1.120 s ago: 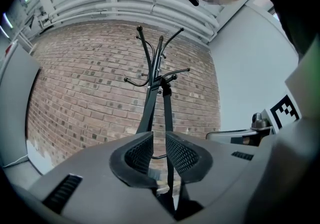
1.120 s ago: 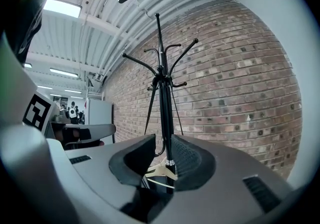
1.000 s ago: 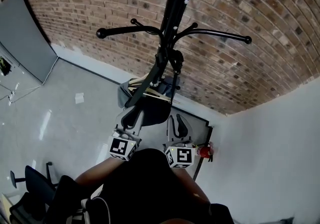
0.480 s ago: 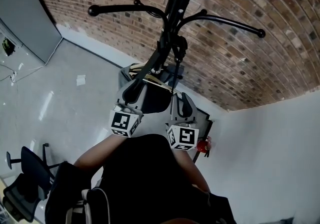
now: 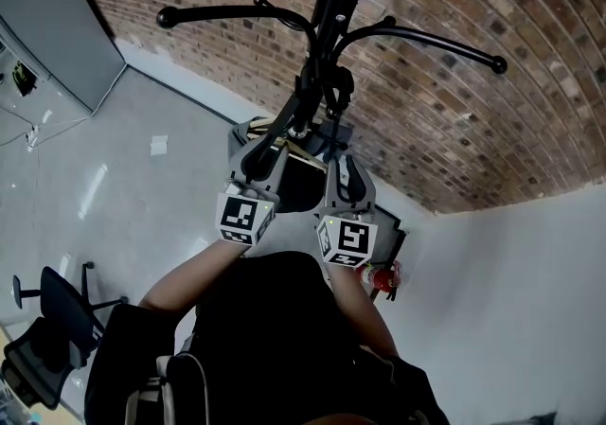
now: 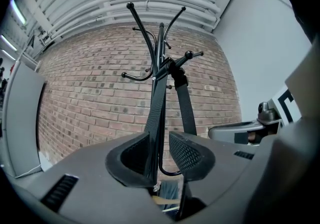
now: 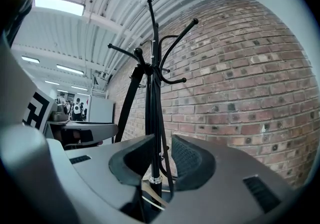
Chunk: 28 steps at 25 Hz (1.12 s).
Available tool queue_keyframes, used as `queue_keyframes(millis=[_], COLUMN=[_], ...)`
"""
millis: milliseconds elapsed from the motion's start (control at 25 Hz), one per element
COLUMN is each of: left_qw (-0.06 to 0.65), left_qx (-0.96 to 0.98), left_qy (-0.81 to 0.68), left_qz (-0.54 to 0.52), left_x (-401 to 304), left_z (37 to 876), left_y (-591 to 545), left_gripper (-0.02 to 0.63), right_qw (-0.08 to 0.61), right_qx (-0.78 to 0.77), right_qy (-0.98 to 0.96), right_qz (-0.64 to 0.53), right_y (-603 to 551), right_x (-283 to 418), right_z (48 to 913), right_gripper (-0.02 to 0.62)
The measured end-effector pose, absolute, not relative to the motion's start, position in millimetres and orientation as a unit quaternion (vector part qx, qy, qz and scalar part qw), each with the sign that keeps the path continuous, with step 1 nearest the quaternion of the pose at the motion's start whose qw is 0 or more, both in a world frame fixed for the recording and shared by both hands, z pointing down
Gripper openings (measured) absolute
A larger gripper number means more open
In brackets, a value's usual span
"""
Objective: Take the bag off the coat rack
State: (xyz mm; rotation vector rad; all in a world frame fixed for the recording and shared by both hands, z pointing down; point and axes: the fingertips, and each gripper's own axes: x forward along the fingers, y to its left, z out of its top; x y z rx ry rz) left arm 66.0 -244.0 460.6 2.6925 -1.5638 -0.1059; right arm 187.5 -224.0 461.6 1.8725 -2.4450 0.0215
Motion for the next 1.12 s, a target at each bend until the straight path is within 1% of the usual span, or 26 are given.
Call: queue_keyframes(millis=[160,400,800,1120], left_qw=[0.041,0.055,0.045,0.046], left_qx=[0.862,0.855,0.849,0.847], left_qy=[-0.503,-0.514,-0.525,-0.527], left_qz=[-0.042,-0.047,-0.049,-0.048], left_x=[71.4,65.6,69.4,71.4], left_z=[458.6,456.7,444.2,441.4], left_y=[-250.8,-259.1,-265.4,-279.9], left_gripper=[0.115,0.118,0.120,0.120], right_qw=[0.030,0.024,0.020,0.040], right_qx=[0.614,0.600,0.605,0.603], right_qy=[-0.789,-0.799,-0.796,-0.796], right_qz=[0.005,0.021,0.020,0.018], right_y=[-231.9,-242.3,-261.8,-277.1], right_x=[189.9,184.1,181.6,171.4], right_z=[461.7,465.9,464.6,467.8], right_gripper=[0.089,0.089,0.089,0.089])
